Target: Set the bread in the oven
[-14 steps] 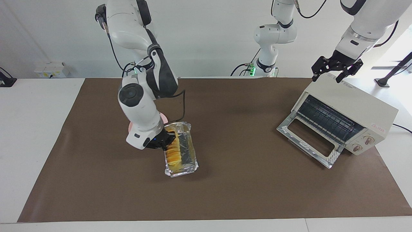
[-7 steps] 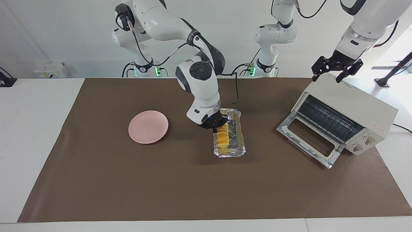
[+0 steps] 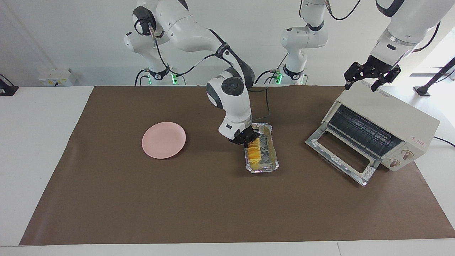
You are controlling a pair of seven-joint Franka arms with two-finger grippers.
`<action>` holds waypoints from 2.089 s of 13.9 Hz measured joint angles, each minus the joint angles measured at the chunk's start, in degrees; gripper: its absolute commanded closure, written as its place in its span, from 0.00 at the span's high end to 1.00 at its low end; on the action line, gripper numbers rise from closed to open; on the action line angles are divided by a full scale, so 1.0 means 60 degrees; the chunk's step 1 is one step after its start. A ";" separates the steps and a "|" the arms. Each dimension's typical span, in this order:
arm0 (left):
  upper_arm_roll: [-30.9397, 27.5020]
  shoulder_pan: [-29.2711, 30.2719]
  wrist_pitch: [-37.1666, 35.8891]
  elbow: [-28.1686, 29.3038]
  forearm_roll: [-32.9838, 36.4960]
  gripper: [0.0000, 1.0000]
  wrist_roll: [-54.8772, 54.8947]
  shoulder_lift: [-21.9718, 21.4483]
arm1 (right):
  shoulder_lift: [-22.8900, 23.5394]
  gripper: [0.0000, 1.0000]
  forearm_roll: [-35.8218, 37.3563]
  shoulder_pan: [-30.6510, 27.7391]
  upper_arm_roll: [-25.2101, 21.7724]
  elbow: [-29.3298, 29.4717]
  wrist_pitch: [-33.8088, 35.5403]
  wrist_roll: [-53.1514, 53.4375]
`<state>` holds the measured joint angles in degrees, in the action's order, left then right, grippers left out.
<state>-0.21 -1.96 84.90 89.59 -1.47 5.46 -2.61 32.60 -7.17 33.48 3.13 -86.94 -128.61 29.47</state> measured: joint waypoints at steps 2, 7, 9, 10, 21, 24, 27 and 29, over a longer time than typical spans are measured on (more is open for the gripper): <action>0.0000 0.0000 0.0000 0.0000 0.0000 1.00 0.0000 0.0000 | -0.0005 0.00 0.0000 0.0002 0.0000 -0.0300 -0.0333 0.0000; 0.0000 0.0000 0.0000 0.0000 0.0000 1.00 0.0000 0.0000 | -0.0098 1.00 -0.0003 0.0199 0.0004 -0.0426 -0.0372 0.0000; 0.0000 0.0000 0.0000 0.0000 0.0000 1.00 0.0000 0.0000 | -0.0136 1.00 -0.0005 0.0222 0.0003 -0.0437 -0.0371 0.0000; 0.0000 0.0000 0.0000 0.0000 0.0000 1.00 0.0000 0.0000 | -0.0143 1.00 -0.0006 0.0221 -0.0009 -0.0439 -0.0368 0.0000; 0.0000 0.0000 0.0000 0.0000 0.0000 1.00 0.0000 0.0000 | -0.1268 1.00 -0.0026 -0.1787 -0.0211 0.0423 0.2923 -0.0924; 0.0000 0.0000 0.0000 0.0000 0.0000 1.00 0.0000 0.0000 | -0.1778 1.00 -0.0023 -0.2687 -0.0263 0.0348 0.3712 -0.2622; 0.0000 0.0000 0.0000 0.0000 0.0000 1.00 0.0000 0.0000 | -0.2142 1.00 -0.0022 -0.3879 -0.0285 0.0266 0.4289 -0.4284; 0.0000 0.0000 0.0000 0.0000 0.0000 1.00 0.0000 0.0000 | -0.2337 1.00 -0.0022 -0.4482 -0.0289 0.0252 0.4709 -0.5112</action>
<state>-0.21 -1.96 84.90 89.59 -1.47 5.46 -2.61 18.58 -7.31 6.59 1.40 -85.43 -100.35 -1.20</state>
